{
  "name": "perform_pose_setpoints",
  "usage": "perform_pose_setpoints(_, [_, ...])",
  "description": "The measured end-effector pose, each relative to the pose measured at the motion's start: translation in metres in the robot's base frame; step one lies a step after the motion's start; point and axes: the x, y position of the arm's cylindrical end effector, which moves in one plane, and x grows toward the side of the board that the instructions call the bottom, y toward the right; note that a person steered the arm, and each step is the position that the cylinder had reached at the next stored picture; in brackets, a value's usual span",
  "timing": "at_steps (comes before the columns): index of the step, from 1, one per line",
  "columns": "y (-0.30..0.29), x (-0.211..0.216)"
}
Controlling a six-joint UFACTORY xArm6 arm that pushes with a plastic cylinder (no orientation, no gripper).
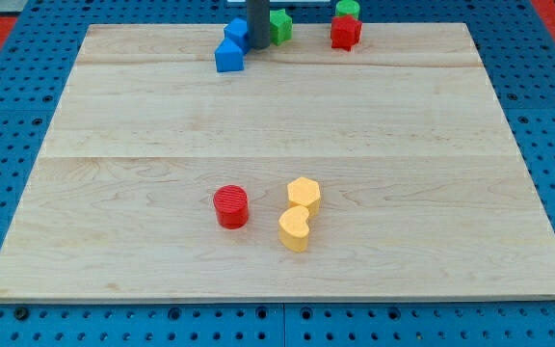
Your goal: Push the green star a bit up and right
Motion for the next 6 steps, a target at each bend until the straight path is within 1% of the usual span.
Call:
perform_pose_setpoints(3, [-0.016, -0.001])
perform_pose_setpoints(4, [-0.012, -0.007])
perform_pose_setpoints(5, [0.007, -0.027])
perform_pose_setpoints(6, [0.027, -0.036])
